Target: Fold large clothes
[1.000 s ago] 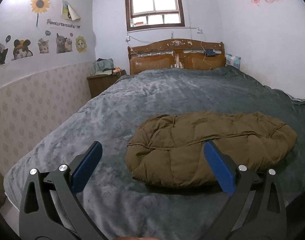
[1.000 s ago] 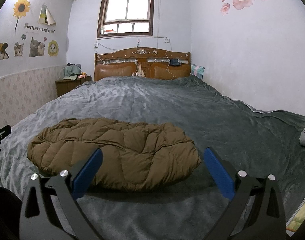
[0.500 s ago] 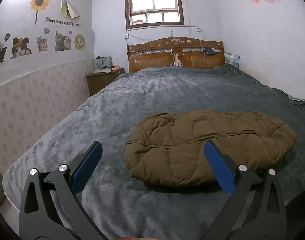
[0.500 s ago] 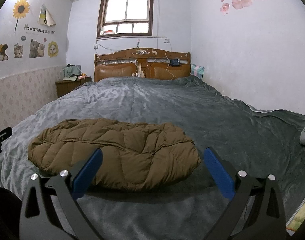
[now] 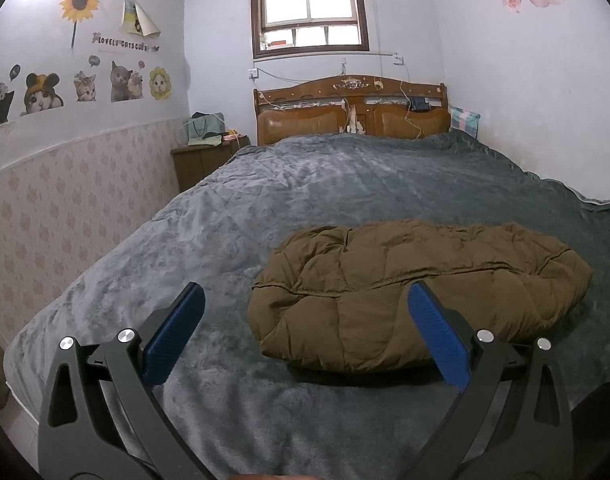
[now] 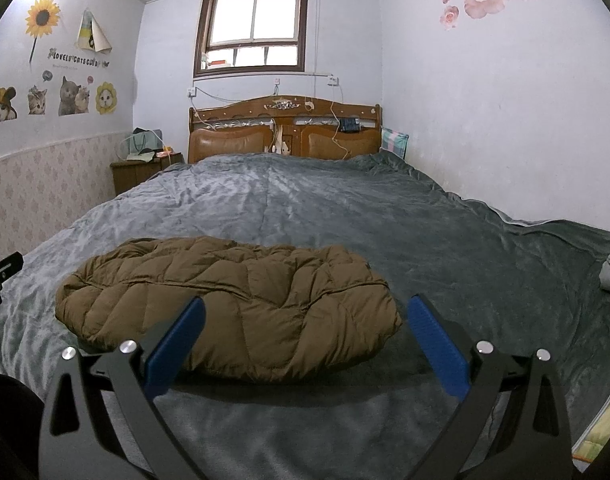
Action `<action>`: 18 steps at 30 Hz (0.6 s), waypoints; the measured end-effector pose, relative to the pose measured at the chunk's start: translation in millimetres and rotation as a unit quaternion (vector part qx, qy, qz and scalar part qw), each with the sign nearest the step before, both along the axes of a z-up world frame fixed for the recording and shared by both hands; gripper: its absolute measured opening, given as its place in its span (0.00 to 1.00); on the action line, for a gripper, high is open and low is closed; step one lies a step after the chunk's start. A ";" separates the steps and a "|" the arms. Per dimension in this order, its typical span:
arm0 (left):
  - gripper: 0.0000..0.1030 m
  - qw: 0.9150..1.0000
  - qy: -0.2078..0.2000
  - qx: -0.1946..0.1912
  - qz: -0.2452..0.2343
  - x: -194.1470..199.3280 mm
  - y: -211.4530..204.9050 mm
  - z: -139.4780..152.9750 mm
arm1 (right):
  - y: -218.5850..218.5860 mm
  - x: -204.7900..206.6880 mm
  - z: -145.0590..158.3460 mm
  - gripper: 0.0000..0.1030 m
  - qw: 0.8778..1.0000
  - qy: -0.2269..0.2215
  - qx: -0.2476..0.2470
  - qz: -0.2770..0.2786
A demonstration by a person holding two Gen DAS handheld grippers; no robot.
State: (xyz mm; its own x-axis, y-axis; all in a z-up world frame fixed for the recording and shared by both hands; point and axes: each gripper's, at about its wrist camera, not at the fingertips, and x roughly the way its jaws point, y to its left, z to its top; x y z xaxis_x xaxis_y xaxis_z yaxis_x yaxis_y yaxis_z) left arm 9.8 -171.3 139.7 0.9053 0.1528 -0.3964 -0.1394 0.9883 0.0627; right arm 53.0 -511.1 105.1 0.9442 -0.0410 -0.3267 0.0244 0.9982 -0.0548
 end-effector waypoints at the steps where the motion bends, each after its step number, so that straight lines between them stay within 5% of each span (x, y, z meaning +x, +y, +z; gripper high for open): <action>1: 0.97 1.000 0.000 0.000 0.000 0.2 0.1 0.0 | -0.1 -0.2 -0.2 0.98 1.000 0.000 0.000 0.000; 18: 0.97 1.000 0.001 -0.001 0.000 0.2 0.1 0.2 | -0.1 0.1 0.3 0.98 1.000 0.000 0.000 0.000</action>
